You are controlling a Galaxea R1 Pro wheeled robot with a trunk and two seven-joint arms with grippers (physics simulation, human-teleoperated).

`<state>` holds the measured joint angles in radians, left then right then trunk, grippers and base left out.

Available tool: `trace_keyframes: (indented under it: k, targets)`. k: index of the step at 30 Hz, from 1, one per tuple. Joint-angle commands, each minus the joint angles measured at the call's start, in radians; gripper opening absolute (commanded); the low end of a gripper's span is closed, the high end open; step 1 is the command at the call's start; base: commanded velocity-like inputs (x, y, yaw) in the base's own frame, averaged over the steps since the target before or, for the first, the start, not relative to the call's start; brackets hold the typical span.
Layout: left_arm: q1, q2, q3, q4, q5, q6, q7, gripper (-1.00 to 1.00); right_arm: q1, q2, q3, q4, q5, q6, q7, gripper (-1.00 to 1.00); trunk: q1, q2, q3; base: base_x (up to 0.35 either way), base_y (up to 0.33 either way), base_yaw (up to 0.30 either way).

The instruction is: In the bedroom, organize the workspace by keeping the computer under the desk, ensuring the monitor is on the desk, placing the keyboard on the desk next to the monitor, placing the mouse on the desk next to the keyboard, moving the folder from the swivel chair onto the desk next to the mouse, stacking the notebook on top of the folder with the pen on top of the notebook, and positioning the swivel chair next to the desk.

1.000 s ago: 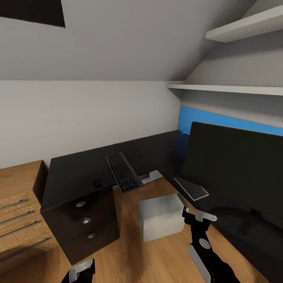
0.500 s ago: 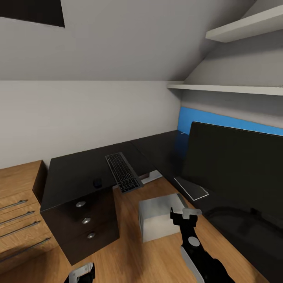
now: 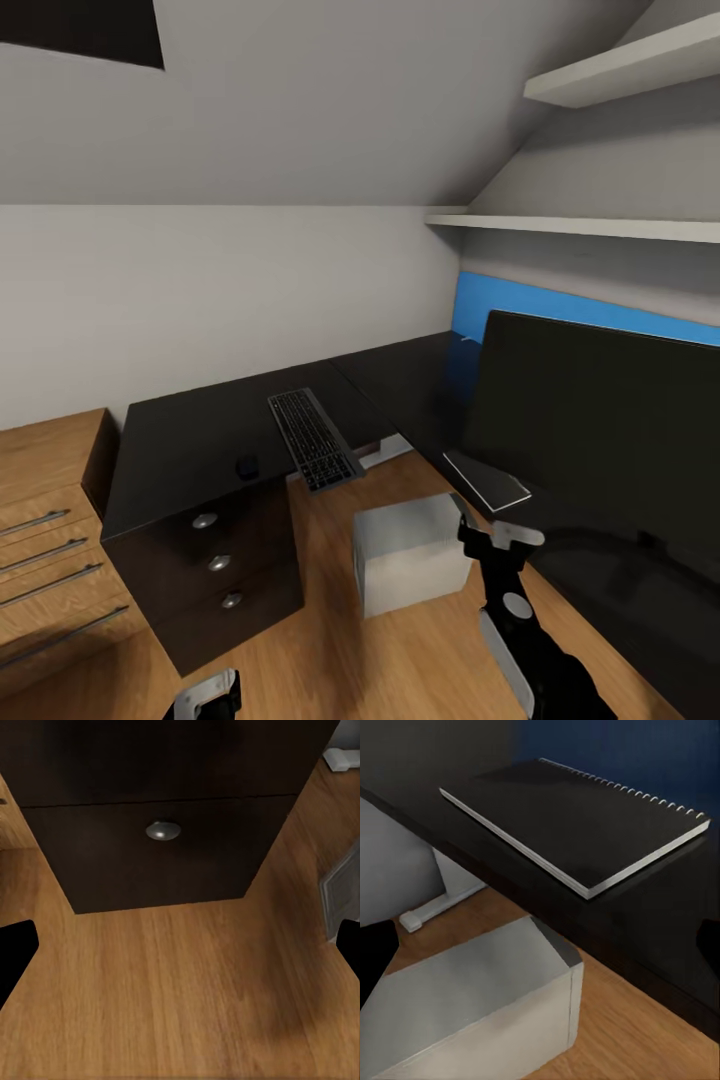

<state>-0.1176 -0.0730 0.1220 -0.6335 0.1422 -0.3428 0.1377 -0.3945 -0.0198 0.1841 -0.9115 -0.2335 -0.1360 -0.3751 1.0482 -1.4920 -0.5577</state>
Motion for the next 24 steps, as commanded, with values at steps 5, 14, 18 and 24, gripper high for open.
trace_keyframes:
  k: [5,14,18,24]
  targets:
    - [-0.001,-0.001,0.002,0.001,0.006,-0.003,-0.002,1.0,-0.001,-0.006,-0.015,0.038,-0.01,-0.013,0.076,1.0,0.0,0.0,-0.001,0.212,0.0,0.0]
    - [-0.001,-0.003,0.002,-0.001,0.009,-0.004,0.003,1.0,-0.001,-0.014,-0.02,0.057,-0.002,-0.023,0.159,1.0,0.0,0.0,-0.001,0.077,0.0,0.0]
    - [-0.001,-0.004,0.0,-0.001,0.009,-0.004,0.004,1.0,-0.001,-0.018,-0.02,0.058,0.0,-0.031,0.164,1.0,0.0,0.0,-0.001,0.009,0.0,0.0]
    - [-0.001,-0.006,-0.001,-0.002,0.008,-0.003,0.006,1.0,-0.001,-0.034,-0.02,0.058,-0.001,-0.035,0.166,1.0,0.019,-0.035,-0.017,0.002,0.0,0.0]
